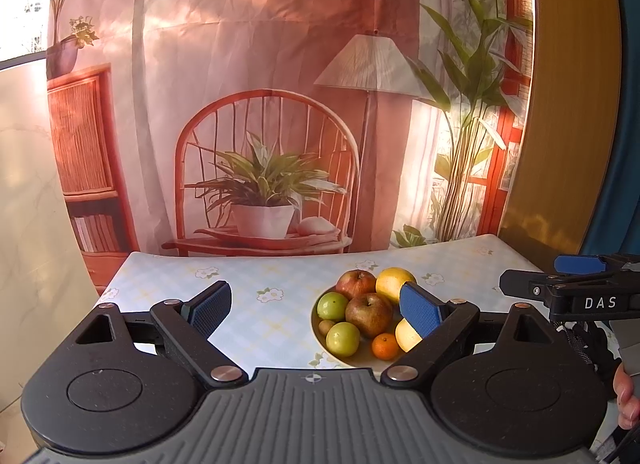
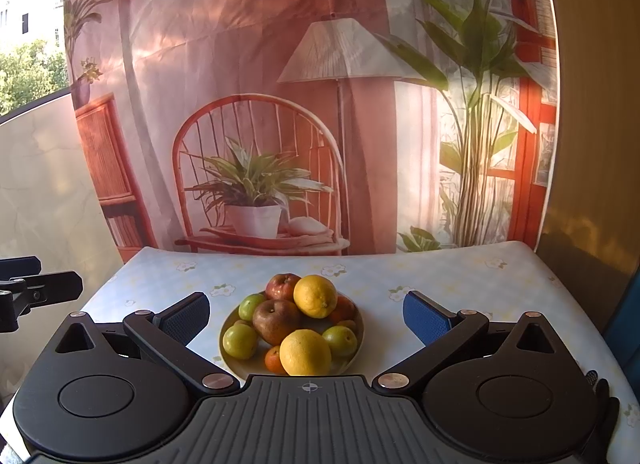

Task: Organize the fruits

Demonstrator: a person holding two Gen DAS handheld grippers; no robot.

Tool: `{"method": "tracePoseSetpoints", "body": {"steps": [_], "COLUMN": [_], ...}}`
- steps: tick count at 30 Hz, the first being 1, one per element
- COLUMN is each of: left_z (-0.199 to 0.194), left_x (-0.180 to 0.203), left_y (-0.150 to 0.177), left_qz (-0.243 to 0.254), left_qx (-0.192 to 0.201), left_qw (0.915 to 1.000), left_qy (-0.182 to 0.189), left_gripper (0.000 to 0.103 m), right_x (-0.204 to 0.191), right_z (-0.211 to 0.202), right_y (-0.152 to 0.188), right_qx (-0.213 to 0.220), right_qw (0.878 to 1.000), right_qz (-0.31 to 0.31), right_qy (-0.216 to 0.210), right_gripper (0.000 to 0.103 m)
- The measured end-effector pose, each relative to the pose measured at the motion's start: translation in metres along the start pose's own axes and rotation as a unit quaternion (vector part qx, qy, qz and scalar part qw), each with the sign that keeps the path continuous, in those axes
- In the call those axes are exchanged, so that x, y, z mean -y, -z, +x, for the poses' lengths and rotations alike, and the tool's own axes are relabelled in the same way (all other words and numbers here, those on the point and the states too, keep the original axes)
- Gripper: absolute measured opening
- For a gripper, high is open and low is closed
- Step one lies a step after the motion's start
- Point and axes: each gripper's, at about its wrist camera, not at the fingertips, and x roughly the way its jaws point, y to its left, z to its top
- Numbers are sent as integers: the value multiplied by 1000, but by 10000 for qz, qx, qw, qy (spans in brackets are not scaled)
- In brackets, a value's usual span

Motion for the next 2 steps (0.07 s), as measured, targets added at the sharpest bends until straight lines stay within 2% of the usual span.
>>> {"method": "tracePoseSetpoints", "body": {"steps": [2], "left_z": [2], "left_x": [-1], "left_y": [1], "left_qz": [-16], "left_qx": [-34], "left_qw": [10000], "left_qy": [-21], "left_gripper": [93], "right_x": [0], "right_z": [0], "right_y": [0], "right_qx": [1], "right_qw": [10000], "right_qz": [-2], "right_qy": [-2], "right_gripper": [103]}}
